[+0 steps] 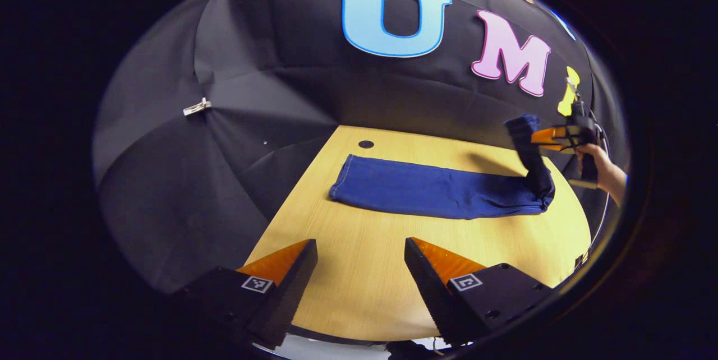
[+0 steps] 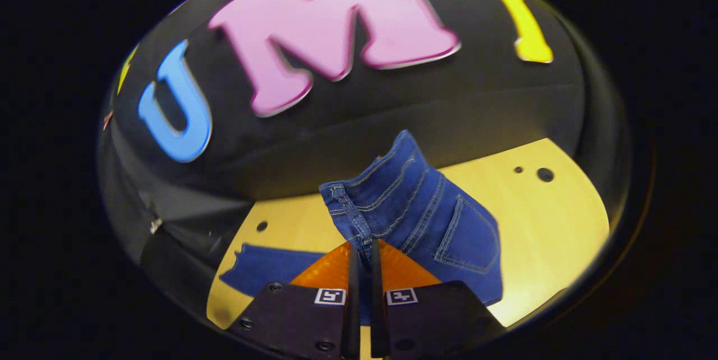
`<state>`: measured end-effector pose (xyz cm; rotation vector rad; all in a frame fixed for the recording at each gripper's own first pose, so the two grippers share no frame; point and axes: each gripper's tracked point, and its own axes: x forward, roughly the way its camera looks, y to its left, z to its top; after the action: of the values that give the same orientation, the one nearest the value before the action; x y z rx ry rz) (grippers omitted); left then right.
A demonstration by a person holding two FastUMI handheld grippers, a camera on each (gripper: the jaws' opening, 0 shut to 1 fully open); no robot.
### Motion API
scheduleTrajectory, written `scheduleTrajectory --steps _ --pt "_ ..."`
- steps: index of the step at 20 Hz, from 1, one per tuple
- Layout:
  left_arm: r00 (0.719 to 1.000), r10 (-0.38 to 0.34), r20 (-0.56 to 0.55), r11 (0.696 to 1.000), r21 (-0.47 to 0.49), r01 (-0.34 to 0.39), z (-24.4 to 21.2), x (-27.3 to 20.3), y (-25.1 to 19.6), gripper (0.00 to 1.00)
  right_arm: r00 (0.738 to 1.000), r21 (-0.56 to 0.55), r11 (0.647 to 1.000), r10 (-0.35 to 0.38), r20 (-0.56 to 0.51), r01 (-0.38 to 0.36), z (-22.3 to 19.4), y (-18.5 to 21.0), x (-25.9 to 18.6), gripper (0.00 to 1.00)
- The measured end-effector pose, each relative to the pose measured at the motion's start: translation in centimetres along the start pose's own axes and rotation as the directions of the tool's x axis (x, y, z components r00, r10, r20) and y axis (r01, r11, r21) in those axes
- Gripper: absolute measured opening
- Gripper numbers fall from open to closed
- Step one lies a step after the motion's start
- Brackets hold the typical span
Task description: Grasp the waist and the cuffs of the jeans and fold them to make the two legs overlap; first hold the waist and fold one-third of the jeans toward the cuffs, then hold the cuffs and fold the remaining one-third in the same direction to finish folding.
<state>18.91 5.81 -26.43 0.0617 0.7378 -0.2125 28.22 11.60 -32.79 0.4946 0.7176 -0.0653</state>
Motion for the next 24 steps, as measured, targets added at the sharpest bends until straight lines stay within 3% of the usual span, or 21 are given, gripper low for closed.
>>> scheduleTrajectory --steps 3,6,9,12,13,14,17,18,20,21,22,23,24 --pt "1.0 0.018 -0.014 1.0 -0.017 -0.018 -1.2 -1.3 1.1 0.99 0.989 -0.154 0.988 -0.028 -0.144 0.005 -6.1 3.4 4.5 0.11" --pt "0.999 0.033 -0.021 0.999 -0.009 -0.033 -2.4 -2.3 1.9 0.97 0.948 -0.223 0.974 -0.044 -0.314 -0.029 -13.9 4.1 5.8 0.09" --pt "0.999 0.04 -0.036 0.999 -0.003 -0.04 -3.4 -2.6 2.5 0.97 0.94 -0.233 0.971 -0.02 -0.34 -0.063 -16.2 4.3 5.8 0.07" --pt "0.999 0.023 -0.044 1.0 -0.015 -0.024 -3.4 -0.9 2.8 0.96 0.958 -0.224 0.971 0.02 -0.286 -0.087 -14.3 4.0 4.8 0.07" --pt "0.999 0.008 -0.046 1.0 -0.027 -0.01 -2.8 0.2 2.7 0.96 0.964 -0.223 0.97 0.035 -0.264 -0.096 -13.1 3.9 3.7 0.17" --pt "0.999 -0.012 -0.045 0.999 -0.037 0.01 -2.3 1.5 2.5 0.96 0.97 -0.221 0.97 0.048 -0.236 -0.102 -11.8 3.9 3.0 0.17" --pt "0.995 -0.073 -0.074 0.996 -0.061 0.069 0.3 6.9 2.4 0.96 0.978 -0.192 0.97 0.119 -0.168 -0.151 -8.6 4.8 -0.4 0.34" --pt "0.992 -0.092 -0.09 0.993 -0.077 0.085 1.3 9.1 2.5 0.97 0.979 -0.188 0.969 0.133 -0.155 -0.161 -7.8 4.8 -1.6 0.49" --pt "0.981 -0.142 -0.135 0.982 -0.146 0.122 3.4 13.7 2.3 0.96 0.98 -0.196 0.966 0.145 -0.135 -0.17 -6.7 4.0 -4.1 0.62" --pt "0.971 -0.175 -0.162 0.971 -0.193 0.143 4.4 16.0 2.0 0.96 0.982 -0.206 0.965 0.141 -0.126 -0.165 -6.2 3.3 -5.5 0.63" --pt "0.96 -0.204 -0.191 0.959 -0.237 0.157 5.1 18.4 1.8 0.96 0.983 -0.214 0.964 0.135 -0.122 -0.159 -6.0 2.5 -6.4 0.74" --pt "0.951 -0.21 -0.228 0.953 -0.265 0.147 5.9 20.8 1.8 0.96 0.985 -0.216 0.965 0.125 -0.116 -0.147 -6.0 1.6 -7.5 0.64" --pt "0.937 -0.222 -0.269 0.949 -0.282 0.144 6.4 22.9 2.0 0.96 0.987 -0.207 0.969 0.116 -0.113 -0.137 -6.0 0.8 -8.5 0.63"
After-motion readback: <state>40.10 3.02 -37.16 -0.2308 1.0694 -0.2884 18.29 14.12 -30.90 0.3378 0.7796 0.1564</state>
